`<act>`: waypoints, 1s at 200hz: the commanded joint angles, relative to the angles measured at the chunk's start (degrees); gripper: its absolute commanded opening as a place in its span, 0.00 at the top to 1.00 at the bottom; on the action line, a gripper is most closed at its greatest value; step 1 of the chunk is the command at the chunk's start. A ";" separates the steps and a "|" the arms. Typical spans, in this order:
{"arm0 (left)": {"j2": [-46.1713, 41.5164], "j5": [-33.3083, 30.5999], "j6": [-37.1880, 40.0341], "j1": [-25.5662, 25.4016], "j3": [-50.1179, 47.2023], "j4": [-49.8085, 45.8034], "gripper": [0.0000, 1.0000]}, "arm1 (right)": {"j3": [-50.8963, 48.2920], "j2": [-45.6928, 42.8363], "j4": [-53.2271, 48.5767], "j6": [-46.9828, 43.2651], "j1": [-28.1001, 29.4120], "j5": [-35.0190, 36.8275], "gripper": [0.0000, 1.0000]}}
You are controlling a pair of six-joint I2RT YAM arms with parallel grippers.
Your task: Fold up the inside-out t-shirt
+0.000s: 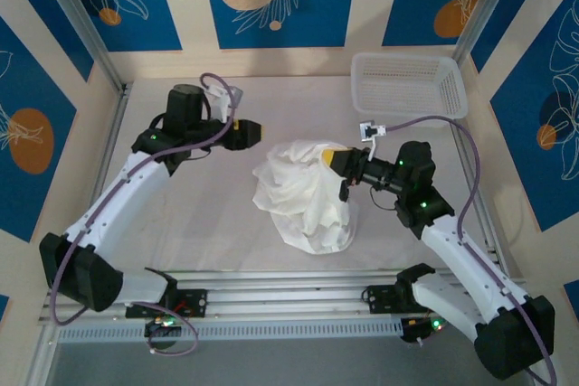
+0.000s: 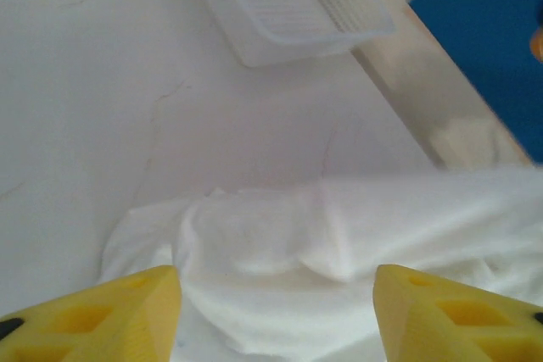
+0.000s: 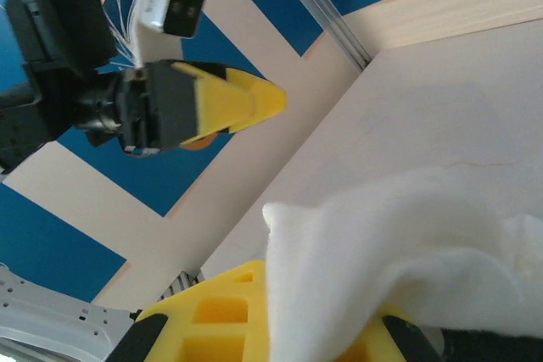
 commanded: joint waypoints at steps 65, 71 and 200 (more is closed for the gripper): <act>7.68 -15.11 22.05 -15.60 4.62 2.76 0.25 | 6.64 1.34 -2.24 -3.81 5.47 -3.33 1.00; 8.28 -14.58 21.40 -15.58 4.64 4.01 0.25 | 6.93 1.34 -2.75 -4.20 5.75 -3.45 1.00; 3.79 17.72 -8.29 -7.45 12.42 1.94 1.00 | 1.46 4.48 -20.73 -9.34 -4.81 10.09 0.87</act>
